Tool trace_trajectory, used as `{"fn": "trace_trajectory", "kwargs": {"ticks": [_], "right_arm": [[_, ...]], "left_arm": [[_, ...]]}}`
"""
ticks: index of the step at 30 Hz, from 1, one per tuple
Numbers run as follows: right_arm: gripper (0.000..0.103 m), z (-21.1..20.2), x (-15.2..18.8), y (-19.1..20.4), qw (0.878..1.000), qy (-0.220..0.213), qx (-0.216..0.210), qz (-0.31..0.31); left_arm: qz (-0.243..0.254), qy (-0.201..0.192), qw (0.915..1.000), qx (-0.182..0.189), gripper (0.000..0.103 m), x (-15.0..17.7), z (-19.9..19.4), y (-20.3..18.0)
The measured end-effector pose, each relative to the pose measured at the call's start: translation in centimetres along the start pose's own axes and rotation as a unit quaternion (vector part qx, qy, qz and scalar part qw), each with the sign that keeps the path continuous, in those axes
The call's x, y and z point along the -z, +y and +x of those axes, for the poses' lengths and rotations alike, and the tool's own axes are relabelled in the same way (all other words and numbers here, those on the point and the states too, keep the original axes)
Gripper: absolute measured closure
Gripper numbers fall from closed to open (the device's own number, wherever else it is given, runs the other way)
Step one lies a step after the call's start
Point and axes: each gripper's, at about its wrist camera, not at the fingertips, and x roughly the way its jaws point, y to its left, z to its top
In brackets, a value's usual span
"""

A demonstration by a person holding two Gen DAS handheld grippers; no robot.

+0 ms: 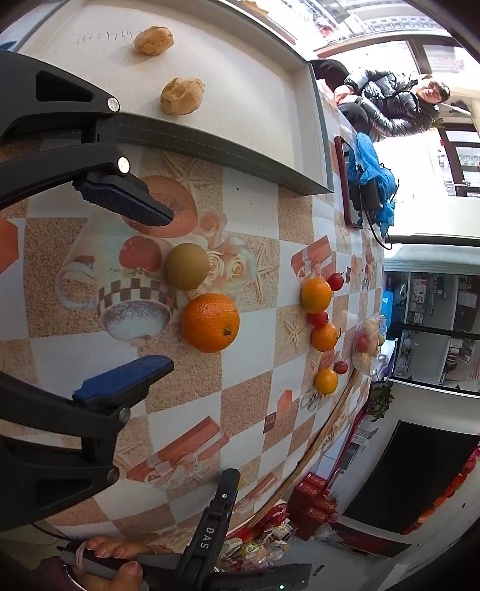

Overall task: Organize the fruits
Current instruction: 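Grasp the yellow round fruit with the right gripper, then grasp the mandarin orange with the left gripper while the right gripper holds the yellow fruit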

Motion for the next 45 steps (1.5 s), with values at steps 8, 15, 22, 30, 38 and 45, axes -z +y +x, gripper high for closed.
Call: {"fn": "trace_trajectory", "kwargs": {"ticks": [8,15,22,30,38,45], "right_arm": [[0.075,-0.3,0.5,0.3,1.000,-0.009,-0.005,0.001],[0.075,-0.4,0.7,-0.2,1.000,-0.011,-0.015,0.011],[0.075,-0.3,0.7,-0.2,1.000,-0.011,-0.016,0.012],[0.075,-0.3,0.7,-0.2,1.000,-0.011,-0.016,0.012],[0.075,-0.3,0.7,-0.1,1.000,-0.010,-0.012,0.009],[0.075,-0.5,1.1,0.6,1.000,-0.012,0.007,-0.003]], "left_arm": [[0.010,0.012,0.9984,-0.054,0.027,-0.4,1.5,-0.7],[0.013,0.035,0.9986,-0.038,0.029,-1.1,1.4,-0.5],[0.013,0.041,0.9990,-0.010,0.031,-1.0,1.8,-2.3],[0.009,0.034,0.9993,-0.015,0.042,-4.0,4.3,-3.0],[0.012,0.036,0.9983,-0.044,0.062,-2.9,3.5,-3.7],[-0.010,0.005,0.9976,-0.069,0.062,1.0,0.6,-2.3]]}}
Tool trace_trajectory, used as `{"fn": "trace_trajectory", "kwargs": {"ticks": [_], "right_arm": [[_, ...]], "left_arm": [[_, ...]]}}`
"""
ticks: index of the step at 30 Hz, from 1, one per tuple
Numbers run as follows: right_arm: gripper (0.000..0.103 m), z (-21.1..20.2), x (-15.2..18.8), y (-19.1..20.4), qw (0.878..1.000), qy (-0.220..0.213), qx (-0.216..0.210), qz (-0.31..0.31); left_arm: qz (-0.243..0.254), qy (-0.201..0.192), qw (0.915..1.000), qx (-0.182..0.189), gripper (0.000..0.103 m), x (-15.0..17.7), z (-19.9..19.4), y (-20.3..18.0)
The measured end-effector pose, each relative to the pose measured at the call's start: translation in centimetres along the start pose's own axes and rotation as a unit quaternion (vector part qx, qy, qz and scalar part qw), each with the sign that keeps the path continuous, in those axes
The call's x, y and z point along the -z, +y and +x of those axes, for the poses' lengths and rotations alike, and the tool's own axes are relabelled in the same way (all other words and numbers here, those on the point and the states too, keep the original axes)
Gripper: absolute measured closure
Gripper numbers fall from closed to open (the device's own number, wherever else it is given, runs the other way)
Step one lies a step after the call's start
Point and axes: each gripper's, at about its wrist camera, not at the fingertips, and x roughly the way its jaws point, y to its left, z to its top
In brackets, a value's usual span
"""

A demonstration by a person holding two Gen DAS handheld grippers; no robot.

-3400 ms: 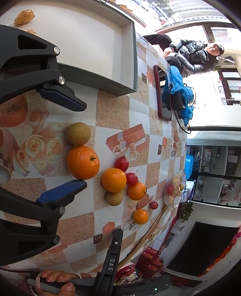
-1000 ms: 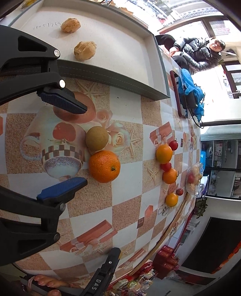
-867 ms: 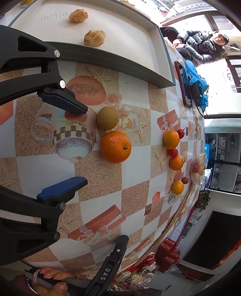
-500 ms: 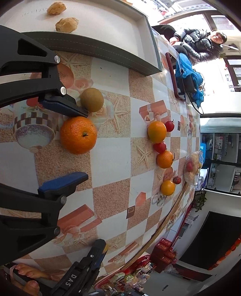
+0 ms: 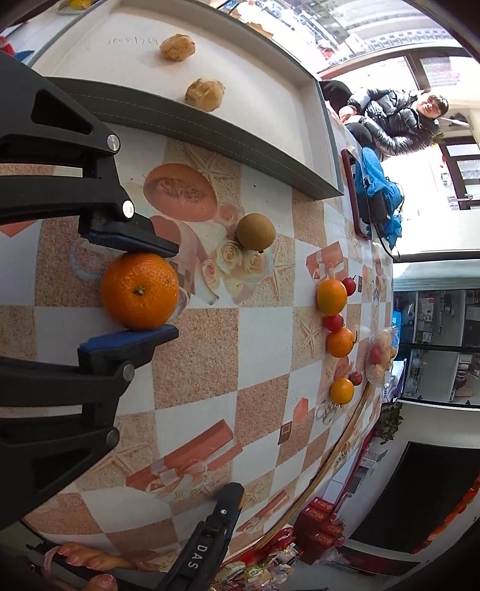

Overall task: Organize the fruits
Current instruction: 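Grasp the mandarin orange with the left gripper while the right gripper holds the yellow fruit, then carry the mandarin and yellow fruit over the white tray and open both grippers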

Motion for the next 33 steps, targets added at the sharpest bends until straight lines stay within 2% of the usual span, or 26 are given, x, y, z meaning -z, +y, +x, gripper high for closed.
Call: {"fn": "trace_trajectory", "kwargs": {"ticks": [2,6,15,33], "right_arm": [[0.075,-0.2,0.4,1.0,1.000,-0.002,0.022,-0.021],[0.075,-0.2,0.9,2.5,0.998,-0.003,0.037,-0.055],[0.075,-0.2,1.0,2.2,0.998,-0.003,0.035,-0.051],[0.075,-0.2,1.0,2.5,0.998,-0.002,0.040,-0.055]], "left_arm": [[-0.003,-0.009,1.0000,-0.003,0.062,0.3,-0.1,0.2],[-0.003,-0.018,0.9997,-0.014,0.062,0.5,0.0,0.0],[-0.008,-0.031,0.9993,-0.020,0.062,0.9,-0.1,-0.2],[-0.009,-0.031,0.9993,-0.019,0.062,1.0,-0.1,-0.2]]}}
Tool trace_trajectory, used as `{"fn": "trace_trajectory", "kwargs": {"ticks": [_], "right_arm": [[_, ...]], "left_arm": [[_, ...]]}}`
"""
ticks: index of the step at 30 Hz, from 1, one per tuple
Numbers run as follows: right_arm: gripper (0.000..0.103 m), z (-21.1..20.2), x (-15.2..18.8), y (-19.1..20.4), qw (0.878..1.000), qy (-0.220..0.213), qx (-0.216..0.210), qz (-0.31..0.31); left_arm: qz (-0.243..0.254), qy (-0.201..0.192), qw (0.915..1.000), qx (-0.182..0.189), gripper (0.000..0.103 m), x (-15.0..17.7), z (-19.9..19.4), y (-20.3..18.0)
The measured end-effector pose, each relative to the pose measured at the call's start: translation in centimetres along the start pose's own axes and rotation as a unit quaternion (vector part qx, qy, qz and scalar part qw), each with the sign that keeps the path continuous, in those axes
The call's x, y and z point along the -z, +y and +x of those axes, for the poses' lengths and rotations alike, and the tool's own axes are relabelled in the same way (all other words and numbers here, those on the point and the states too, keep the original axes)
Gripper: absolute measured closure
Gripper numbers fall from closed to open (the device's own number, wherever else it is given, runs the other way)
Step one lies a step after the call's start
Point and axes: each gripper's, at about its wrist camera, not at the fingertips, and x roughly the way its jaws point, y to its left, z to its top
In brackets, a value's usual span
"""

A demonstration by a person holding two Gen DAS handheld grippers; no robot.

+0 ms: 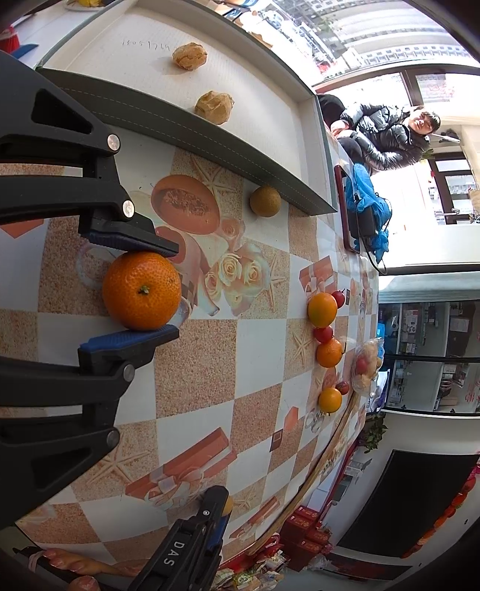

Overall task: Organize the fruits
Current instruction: 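Carry the mandarin and yellow fruit over the white tray and open both grippers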

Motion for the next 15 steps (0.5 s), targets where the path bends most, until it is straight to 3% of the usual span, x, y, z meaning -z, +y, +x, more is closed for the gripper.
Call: {"fn": "trace_trajectory", "kwargs": {"ticks": [15], "right_arm": [[0.075,0.05,-0.02,0.28,1.000,0.000,0.002,-0.002]], "left_arm": [[0.000,0.000,1.0000,0.001,0.062,0.02,0.01,0.03]]}}
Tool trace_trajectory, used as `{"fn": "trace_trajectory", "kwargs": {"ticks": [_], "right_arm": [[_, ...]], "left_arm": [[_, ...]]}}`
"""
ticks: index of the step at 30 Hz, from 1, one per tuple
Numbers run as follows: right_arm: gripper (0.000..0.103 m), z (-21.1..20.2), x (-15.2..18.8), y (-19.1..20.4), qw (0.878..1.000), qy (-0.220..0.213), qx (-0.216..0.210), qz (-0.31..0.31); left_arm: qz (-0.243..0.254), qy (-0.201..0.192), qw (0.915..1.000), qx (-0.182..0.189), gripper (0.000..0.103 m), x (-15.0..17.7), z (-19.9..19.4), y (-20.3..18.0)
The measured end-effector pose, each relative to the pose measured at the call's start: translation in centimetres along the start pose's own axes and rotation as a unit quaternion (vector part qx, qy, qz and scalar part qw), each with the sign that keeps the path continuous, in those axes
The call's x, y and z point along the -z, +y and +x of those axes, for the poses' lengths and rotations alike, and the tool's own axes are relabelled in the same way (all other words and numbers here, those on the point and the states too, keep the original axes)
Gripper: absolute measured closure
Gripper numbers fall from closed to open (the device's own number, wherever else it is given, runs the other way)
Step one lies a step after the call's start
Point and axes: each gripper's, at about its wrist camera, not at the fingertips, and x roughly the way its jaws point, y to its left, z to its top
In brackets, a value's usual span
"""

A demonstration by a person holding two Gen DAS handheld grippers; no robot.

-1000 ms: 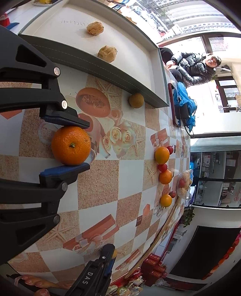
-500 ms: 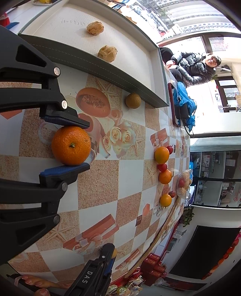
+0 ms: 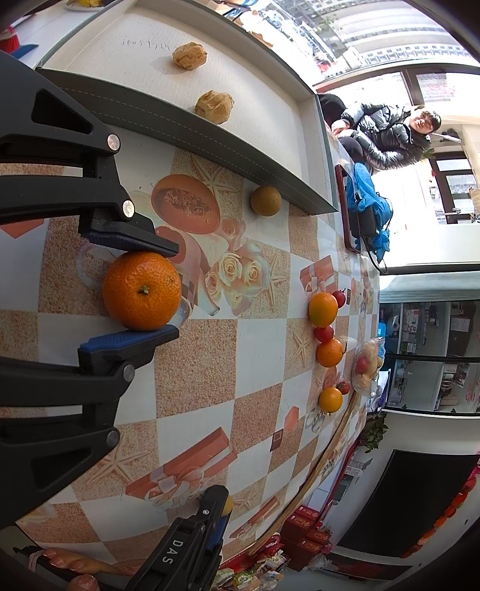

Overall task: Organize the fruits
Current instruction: 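Carry the mandarin and yellow fruit over the white tray and open both grippers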

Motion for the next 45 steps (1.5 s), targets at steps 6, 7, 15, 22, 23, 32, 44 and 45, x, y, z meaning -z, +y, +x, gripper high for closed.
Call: {"fn": "trace_trajectory", "kwargs": {"ticks": [6,7,15,22,23,32,44,45], "right_arm": [[0.075,0.1,0.0,0.1,1.000,0.002,0.006,-0.005],[0.075,0.1,0.0,0.1,1.000,0.003,0.007,-0.007],[0.075,-0.6,-0.8,-0.2,0.998,0.049,-0.030,0.024],[0.075,-2.4,-2.3,1.3,0.997,0.049,-0.054,0.011],[0.075,-2.6,-2.7,2.1,0.997,0.047,-0.059,0.006],[0.075,-1.9,-6.6,10.2,0.990,0.058,-0.124,-0.037],[0.075,1.5,-9.4,22.8,0.966,0.097,-0.215,-0.103],[0.075,1.9,-9.6,23.7,0.964,0.101,-0.221,-0.105]], "left_arm": [[0.001,0.008,1.0000,0.004,0.062,-0.1,0.1,-0.2],[0.001,0.012,0.9999,0.007,0.062,-0.2,0.1,-0.1],[-0.030,0.038,0.9967,0.065,0.062,-1.1,-0.9,1.4],[-0.030,0.024,0.9957,0.084,0.062,-3.0,-3.8,2.8],[-0.032,0.022,0.9958,0.083,0.062,-3.3,-4.2,3.3],[-0.069,0.003,0.9973,0.026,0.062,-5.7,-6.0,11.4],[-0.149,0.050,0.9859,-0.059,0.062,-4.5,-2.0,20.5],[-0.149,0.053,0.9853,-0.064,0.062,-4.3,-1.6,20.7]]}}
